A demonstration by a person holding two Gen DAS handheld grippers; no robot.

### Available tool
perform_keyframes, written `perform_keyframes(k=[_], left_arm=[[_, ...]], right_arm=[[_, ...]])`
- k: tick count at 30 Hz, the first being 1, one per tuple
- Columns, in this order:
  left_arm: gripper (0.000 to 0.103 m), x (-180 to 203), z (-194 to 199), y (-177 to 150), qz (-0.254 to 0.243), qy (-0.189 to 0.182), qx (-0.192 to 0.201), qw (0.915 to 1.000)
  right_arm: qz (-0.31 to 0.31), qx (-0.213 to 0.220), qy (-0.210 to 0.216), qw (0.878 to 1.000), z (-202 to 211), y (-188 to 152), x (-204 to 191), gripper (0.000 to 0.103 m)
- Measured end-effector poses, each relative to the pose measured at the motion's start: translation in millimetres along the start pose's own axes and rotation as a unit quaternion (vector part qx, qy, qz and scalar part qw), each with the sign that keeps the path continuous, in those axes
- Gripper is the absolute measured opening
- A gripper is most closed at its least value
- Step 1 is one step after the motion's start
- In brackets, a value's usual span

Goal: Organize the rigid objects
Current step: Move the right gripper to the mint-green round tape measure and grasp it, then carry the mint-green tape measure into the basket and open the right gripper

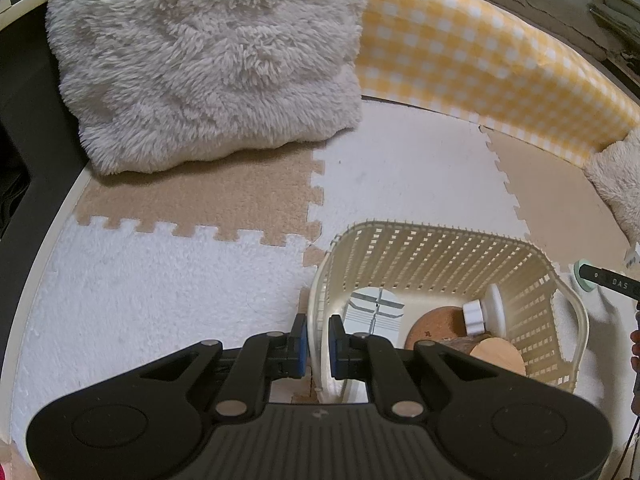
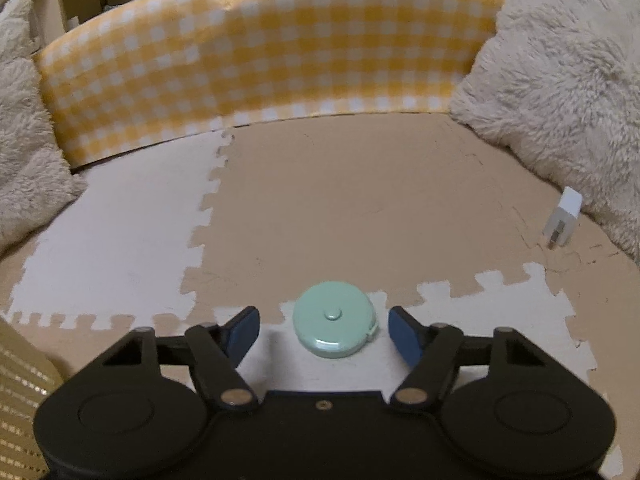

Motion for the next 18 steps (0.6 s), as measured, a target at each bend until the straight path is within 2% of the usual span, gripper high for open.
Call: perform_keyframes(k=[7,10,18], left_arm=[[0.01,0.5,-2.3,-0.3,0.0,0.0,-0.002,1.0],[0.01,0.3,-2.6,0.0,0.001,-0.001,-0.002,1.0],[0.01,0.3,-2.9,0.2,0.002,-0.002,-0.002,1.0]], right_arm=[[0.015,-0.002,-0.01,1.0,-10.1,-3.4,-1.3,0.064],[0.022,-0.005,-0.013,1.0,-12.9,-5.3,-0.9,0.053],[0.037,0.004,-0.019,0.999,-10.1,-4.3,-2.8,0.052]])
Point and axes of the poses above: each gripper's, at about its wrist camera, not at the fingertips, and z roughly against the way its jaws point, x to its right, y to its top, the point moved 10 cm from there along -z, roughly the way its jaws point, and after that the axes turned 10 degrees about -y, right-handed, at the moved point
